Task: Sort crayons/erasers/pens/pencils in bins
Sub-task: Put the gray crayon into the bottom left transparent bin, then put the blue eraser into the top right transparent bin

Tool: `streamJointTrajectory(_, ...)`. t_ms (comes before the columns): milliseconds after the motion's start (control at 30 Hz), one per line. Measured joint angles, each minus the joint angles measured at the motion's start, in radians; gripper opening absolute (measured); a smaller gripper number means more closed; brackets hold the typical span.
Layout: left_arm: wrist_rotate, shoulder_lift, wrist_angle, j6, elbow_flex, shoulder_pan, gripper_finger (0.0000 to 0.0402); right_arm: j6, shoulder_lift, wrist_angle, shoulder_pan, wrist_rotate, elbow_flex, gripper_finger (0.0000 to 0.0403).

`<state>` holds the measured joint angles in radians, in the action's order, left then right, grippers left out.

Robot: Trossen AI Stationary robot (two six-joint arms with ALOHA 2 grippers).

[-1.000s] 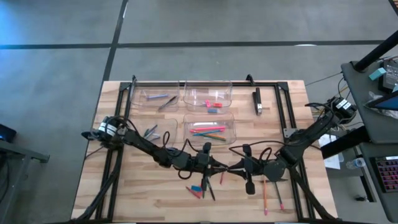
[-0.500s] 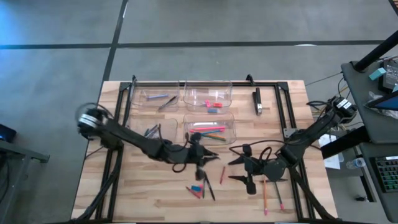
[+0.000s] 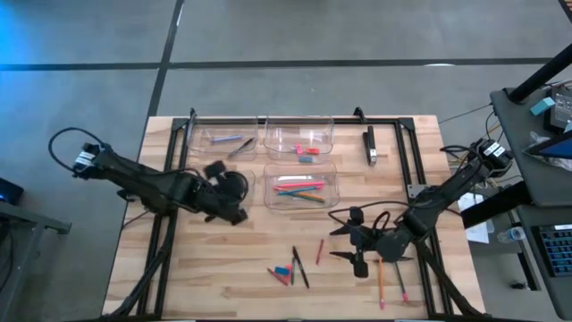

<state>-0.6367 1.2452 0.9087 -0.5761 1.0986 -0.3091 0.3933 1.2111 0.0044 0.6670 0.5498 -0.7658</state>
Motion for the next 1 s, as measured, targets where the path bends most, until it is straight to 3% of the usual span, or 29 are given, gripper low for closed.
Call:
streamJointTrajectory(133,0.044,0.010,0.282,-0.151,-0.016,0.007,0.0017,0.000,0.001,0.000,0.000,0.000,0.000,0.0247)
streamJointTrajectory(267,0.116,0.049,0.394,-0.190,-0.035,0.009,0.0018,0.000,0.001,0.000,0.000,0.000,0.000,0.0247)
streamJointTrajectory(433,0.140,0.088,0.401,-0.149,-0.060,0.011,0.0029,0.000,0.001,0.000,0.000,0.000,0.000,0.0247)
streamJointTrajectory(700,0.186,0.116,0.421,-0.142,-0.060,0.022,0.0139,0.000,0.001,-0.002,0.001,0.000,0.000,0.0247)
streamJointTrajectory(833,0.187,0.112,0.406,-0.148,-0.021,0.021,0.0175,0.000,0.001,-0.011,0.001,0.000,0.000,0.0247)
streamJointTrajectory(933,0.185,0.109,0.288,-0.129,0.024,-0.011,0.0179,0.000,0.001,-0.010,0.001,0.000,0.000,0.0247)
streamJointTrajectory(1000,0.187,0.109,0.104,-0.057,0.036,-0.049,0.0179,0.000,0.001,-0.010,0.001,0.000,0.000,0.0247)
